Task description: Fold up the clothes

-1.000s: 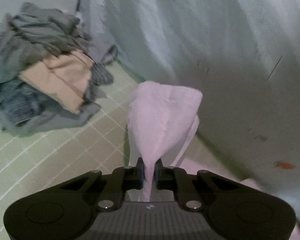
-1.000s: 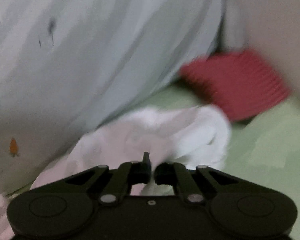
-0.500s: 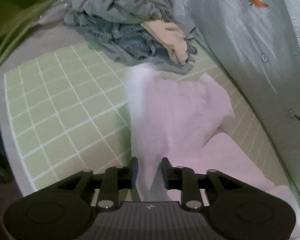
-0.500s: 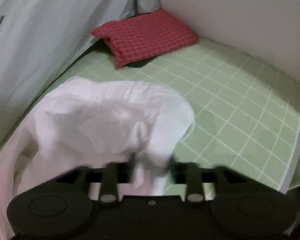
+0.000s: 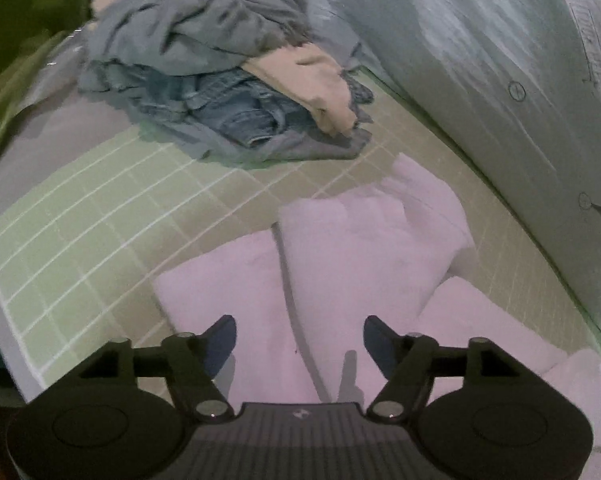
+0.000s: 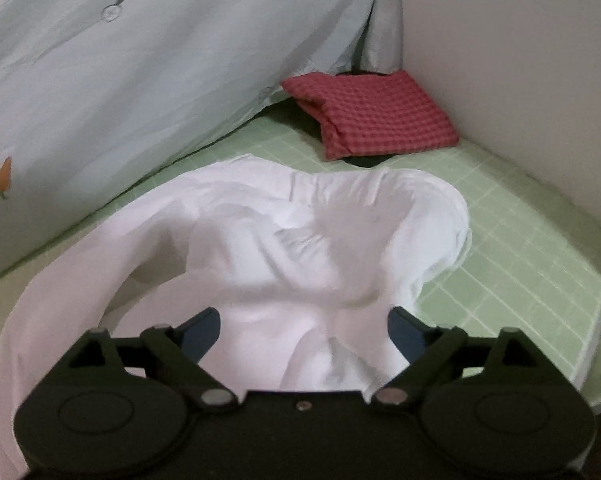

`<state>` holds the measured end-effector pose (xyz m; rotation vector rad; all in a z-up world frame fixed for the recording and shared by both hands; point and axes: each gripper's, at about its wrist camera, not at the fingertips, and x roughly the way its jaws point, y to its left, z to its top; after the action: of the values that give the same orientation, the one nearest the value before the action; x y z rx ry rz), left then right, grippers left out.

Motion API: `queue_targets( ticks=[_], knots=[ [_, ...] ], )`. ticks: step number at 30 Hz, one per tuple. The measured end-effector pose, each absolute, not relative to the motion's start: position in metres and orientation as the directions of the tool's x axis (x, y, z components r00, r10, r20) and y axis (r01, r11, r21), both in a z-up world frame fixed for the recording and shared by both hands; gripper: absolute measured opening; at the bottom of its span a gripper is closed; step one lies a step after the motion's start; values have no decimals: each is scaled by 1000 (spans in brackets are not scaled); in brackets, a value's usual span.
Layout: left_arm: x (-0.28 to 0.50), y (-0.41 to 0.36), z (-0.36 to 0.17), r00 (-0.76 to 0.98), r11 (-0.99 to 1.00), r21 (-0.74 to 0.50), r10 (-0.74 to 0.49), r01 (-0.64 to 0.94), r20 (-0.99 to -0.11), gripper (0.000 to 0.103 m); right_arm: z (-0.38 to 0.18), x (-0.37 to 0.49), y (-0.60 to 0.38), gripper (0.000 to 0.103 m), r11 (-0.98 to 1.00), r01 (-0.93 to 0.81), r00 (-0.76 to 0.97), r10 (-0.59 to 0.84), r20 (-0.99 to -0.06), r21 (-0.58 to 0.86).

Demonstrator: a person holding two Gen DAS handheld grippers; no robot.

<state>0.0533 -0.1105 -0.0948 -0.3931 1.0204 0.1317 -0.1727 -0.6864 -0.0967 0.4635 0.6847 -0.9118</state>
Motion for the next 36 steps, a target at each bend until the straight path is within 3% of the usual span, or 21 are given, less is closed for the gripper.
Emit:
queue_targets(
  ticks=[5, 11, 12, 14, 15, 16, 17, 18, 20, 21, 25, 29, 30, 31, 32, 33, 34, 35, 36],
  knots=[
    [79, -103, -109, 483, 918, -301, -147, -259, -863, 78, -98, -153, -645, 96, 558, 820, 472, -536, -700, 125],
    [102, -100, -129, 445, 899, -357, -219, -253, -868, 77, -120, -91, -615, 96, 614, 709, 619, -307, -723, 347],
    [105, -100, -133, 438, 895, -364, -229, -256, -869, 74, -127, -78, -612, 96, 620, 686, 636, -258, -727, 381],
    [111, -101, -141, 421, 883, -394, -265, -255, -867, 44, -143, -49, -606, 95, 634, 659, 635, -182, -751, 404],
    [114, -103, -143, 416, 879, -403, -276, -255, -866, 22, -150, -35, -604, 89, 641, 652, 625, -152, -765, 405],
    [117, -104, -142, 418, 879, -404, -277, -254, -865, 19, -157, -22, -602, 79, 644, 650, 610, -124, -783, 404],
    [120, -104, -137, 425, 878, -407, -277, -251, -862, 15, -162, -11, -602, 46, 641, 656, 584, -99, -805, 398],
    [124, -105, -133, 432, 878, -409, -278, -249, -858, 11, -164, -2, -602, 21, 638, 660, 570, -80, -818, 398],
    [132, -105, -121, 450, 874, -420, -282, -243, -847, 10, -156, 7, -606, 7, 625, 658, 583, -69, -809, 421],
    [137, -103, -111, 465, 867, -436, -291, -240, -836, 9, -149, 12, -609, 6, 619, 654, 594, -64, -802, 435],
    [183, -104, -63, 565, 853, -491, -321, -177, -760, 9, -104, 32, -624, 5, 615, 609, 667, -56, -743, 501],
    [251, -119, -26, 708, 826, -562, -373, -41, -600, 13, -63, 73, -649, 5, 612, 557, 761, -104, -641, 562],
    [267, -125, -22, 721, 825, -565, -381, -18, -579, 21, -57, 85, -655, 7, 611, 553, 775, -128, -619, 566],
    [277, -133, -19, 729, 846, -533, -362, -5, -581, 39, -54, 95, -659, 10, 609, 562, 777, -157, -610, 559],
    [279, -140, -16, 739, 881, -472, -320, 3, -593, 49, -52, 105, -664, 19, 607, 571, 778, -186, -600, 553],
    [281, -148, -13, 749, 912, -409, -278, 10, -601, 69, -49, 112, -667, 48, 606, 580, 776, -208, -595, 544],
    [278, -153, -14, 758, 940, -340, -238, 22, -608, 82, -46, 114, -666, 63, 611, 585, 772, -217, -598, 533],
    [271, -155, -21, 757, 962, -272, -206, 40, -620, 83, -43, 111, -662, 78, 628, 579, 776, -228, -589, 520],
    [262, -153, -32, 740, 976, -213, -181, 52, -648, 83, -42, 102, -655, 79, 655, 566, 783, -237, -576, 500]
  ],
)
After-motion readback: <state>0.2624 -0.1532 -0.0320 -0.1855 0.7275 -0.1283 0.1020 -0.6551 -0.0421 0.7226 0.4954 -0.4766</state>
